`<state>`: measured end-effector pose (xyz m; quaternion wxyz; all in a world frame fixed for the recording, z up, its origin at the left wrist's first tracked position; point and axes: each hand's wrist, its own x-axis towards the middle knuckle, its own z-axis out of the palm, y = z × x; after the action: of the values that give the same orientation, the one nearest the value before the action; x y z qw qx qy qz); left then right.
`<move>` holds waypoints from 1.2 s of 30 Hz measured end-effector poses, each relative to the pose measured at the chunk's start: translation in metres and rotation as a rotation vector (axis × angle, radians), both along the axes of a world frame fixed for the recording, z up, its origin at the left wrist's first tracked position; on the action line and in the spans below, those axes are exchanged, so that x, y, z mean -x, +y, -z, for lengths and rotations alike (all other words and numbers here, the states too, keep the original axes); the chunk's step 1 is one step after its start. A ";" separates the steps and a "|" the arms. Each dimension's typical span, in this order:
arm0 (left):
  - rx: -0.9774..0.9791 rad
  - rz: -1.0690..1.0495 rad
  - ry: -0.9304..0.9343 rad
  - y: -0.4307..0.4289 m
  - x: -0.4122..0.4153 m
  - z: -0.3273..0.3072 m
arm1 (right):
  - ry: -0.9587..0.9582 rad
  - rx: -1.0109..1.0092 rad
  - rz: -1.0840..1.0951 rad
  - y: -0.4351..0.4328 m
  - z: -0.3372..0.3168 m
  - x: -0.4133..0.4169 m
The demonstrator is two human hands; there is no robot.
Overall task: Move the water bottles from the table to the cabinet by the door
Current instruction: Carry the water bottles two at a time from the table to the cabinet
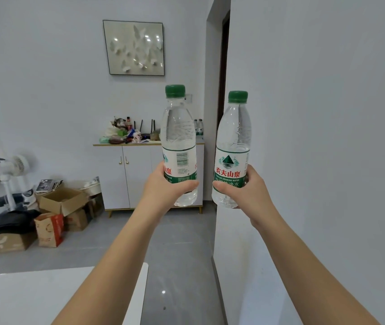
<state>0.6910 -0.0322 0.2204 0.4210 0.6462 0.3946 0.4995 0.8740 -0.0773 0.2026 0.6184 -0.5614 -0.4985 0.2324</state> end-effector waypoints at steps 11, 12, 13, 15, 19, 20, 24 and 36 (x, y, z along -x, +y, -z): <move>-0.012 -0.032 0.013 0.113 -0.040 0.006 | 0.030 0.000 -0.005 0.116 0.009 -0.042; -0.012 -0.032 0.008 0.126 -0.046 0.007 | 0.030 0.000 -0.009 0.130 0.010 -0.047; -0.008 -0.033 0.003 0.138 -0.052 0.007 | 0.027 0.001 -0.012 0.144 0.010 -0.053; 0.002 -0.033 -0.001 0.166 -0.063 0.005 | 0.026 -0.005 -0.019 0.173 0.009 -0.063; 0.012 -0.052 -0.034 0.218 -0.084 0.003 | 0.029 -0.018 -0.042 0.231 0.003 -0.082; 0.011 -0.060 -0.045 0.229 -0.088 0.003 | 0.032 -0.023 -0.046 0.244 0.002 -0.086; 0.013 -0.080 -0.065 0.271 -0.102 0.004 | 0.044 -0.024 -0.056 0.289 0.001 -0.099; 0.049 -0.107 -0.064 0.399 -0.126 0.014 | 0.085 -0.044 -0.039 0.413 0.016 -0.117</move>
<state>0.8174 0.3669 0.2062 0.4215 0.5974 0.4272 0.5319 0.9909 0.3357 0.1866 0.6467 -0.5274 -0.4875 0.2569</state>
